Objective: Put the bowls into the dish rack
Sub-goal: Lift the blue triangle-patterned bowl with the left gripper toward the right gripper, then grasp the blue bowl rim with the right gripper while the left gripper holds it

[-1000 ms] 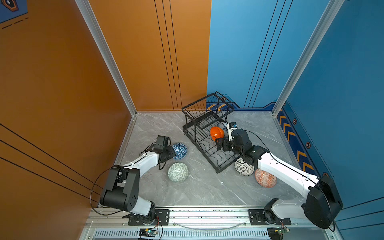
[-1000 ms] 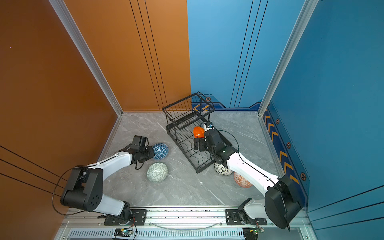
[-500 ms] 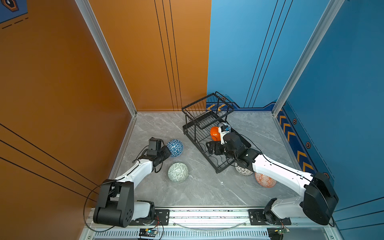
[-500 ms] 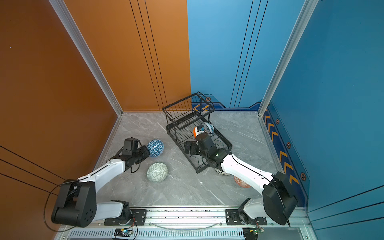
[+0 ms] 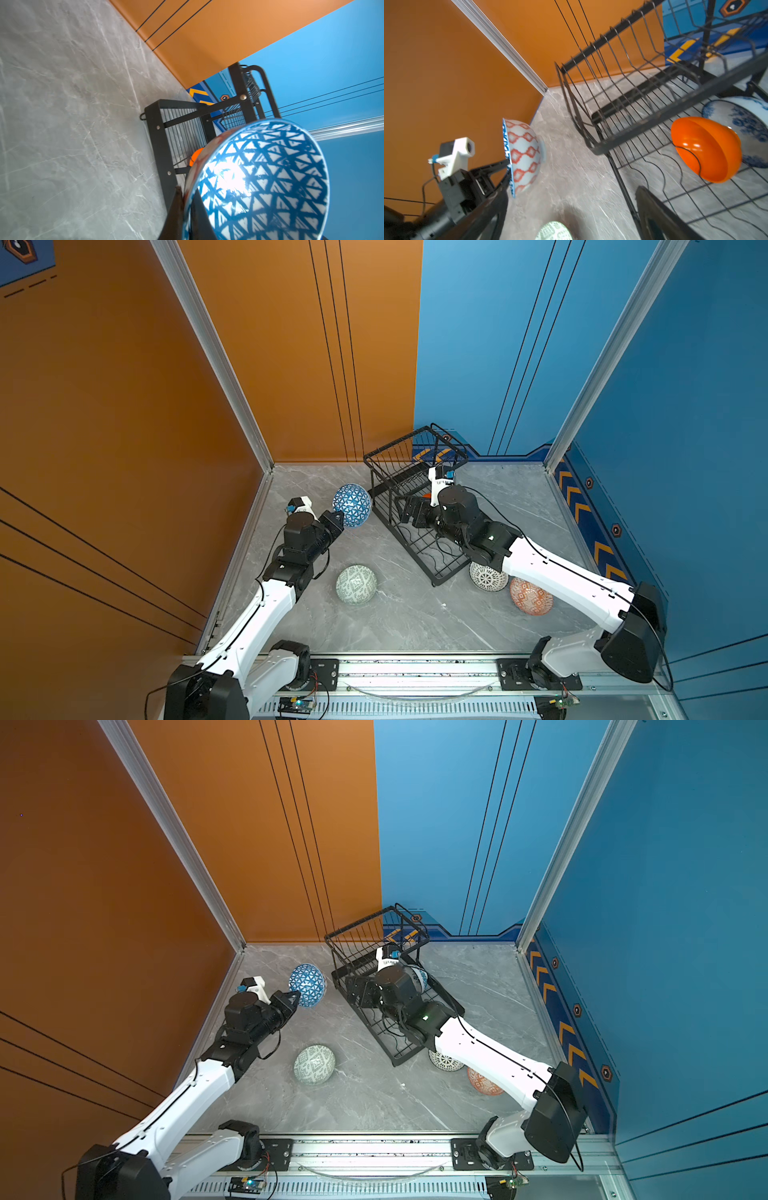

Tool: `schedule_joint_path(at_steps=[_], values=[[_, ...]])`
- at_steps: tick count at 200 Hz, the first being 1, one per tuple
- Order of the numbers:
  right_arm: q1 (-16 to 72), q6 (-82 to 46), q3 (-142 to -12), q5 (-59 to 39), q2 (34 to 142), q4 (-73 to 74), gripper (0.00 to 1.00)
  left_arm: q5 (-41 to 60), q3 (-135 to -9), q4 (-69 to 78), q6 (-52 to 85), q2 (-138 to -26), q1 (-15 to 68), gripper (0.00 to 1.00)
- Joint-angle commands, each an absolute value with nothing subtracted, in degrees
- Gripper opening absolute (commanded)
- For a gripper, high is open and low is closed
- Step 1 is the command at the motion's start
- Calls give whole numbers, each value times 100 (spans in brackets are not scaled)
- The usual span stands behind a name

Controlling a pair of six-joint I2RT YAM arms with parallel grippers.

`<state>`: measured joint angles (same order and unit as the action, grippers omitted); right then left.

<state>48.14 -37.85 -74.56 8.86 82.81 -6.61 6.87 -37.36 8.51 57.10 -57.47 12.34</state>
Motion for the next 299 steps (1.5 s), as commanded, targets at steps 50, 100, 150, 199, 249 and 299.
schedule_joint_path(at_steps=[50,100,150,199,249,299], values=[[5366,-3718,-8577,1332,9013,-1265,81,-44,-4397,1630,5599,-5696,2003,0],[5559,-3717,-8666,1733,9180,-1387,65,-565,-4552,1858,5367,-5800,2518,0],[5563,-3744,-8529,2290,9062,-1284,32,-1020,-4529,1860,5212,-5767,2880,0],[5549,-3776,-8406,2653,8975,-1171,8,-1214,-4506,1872,5173,-5772,3102,0],[5537,-3658,-8136,3214,8776,-1129,0,-1303,-4427,1872,5159,-5795,3155,17],[5458,-3342,-7719,4066,8413,-1444,0,-1375,-4173,1840,5216,-5521,3113,90]])
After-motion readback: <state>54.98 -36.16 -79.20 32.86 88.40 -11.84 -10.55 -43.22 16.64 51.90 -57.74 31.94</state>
